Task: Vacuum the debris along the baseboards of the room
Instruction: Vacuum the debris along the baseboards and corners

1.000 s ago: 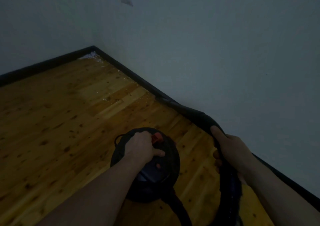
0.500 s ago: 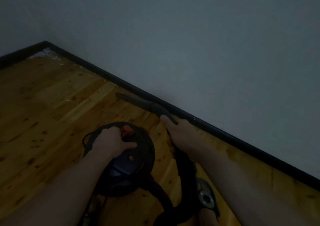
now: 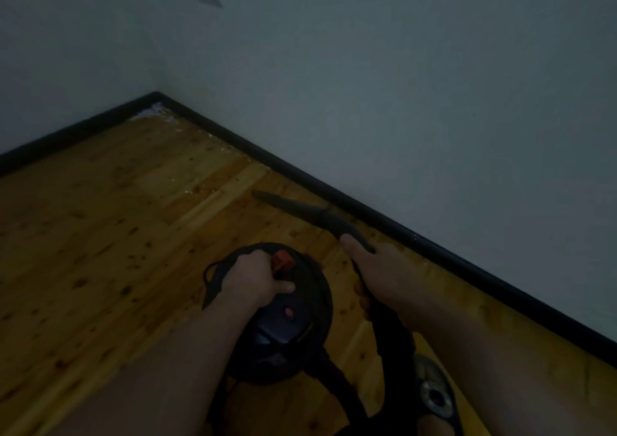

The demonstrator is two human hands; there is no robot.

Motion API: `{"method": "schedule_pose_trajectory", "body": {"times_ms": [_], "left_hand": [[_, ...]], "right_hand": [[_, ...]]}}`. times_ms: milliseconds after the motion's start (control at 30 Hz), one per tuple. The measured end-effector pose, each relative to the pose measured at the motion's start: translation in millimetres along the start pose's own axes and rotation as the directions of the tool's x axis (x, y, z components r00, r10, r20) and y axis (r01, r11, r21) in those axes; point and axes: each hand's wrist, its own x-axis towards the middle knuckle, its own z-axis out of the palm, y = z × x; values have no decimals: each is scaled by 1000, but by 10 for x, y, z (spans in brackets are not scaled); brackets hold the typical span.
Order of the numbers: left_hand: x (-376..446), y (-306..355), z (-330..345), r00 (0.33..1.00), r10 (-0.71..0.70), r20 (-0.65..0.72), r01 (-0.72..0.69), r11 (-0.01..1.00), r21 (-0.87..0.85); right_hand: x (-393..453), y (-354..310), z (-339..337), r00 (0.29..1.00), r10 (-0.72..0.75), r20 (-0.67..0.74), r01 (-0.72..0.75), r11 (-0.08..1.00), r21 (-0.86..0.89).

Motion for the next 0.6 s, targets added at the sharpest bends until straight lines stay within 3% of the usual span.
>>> {"method": "schedule_pose_trajectory", "body": {"times_ms": [333,600], "left_hand": [[-236,-69,30,999,25,-33,-24,999,21],[-877,239,300,988,148,-41,-146,989,38]], "right_hand": [[-139,3,159,997,-55,-51,55,998,-13],[-641,541,75,989,35,-142,-24,997,78]]}}
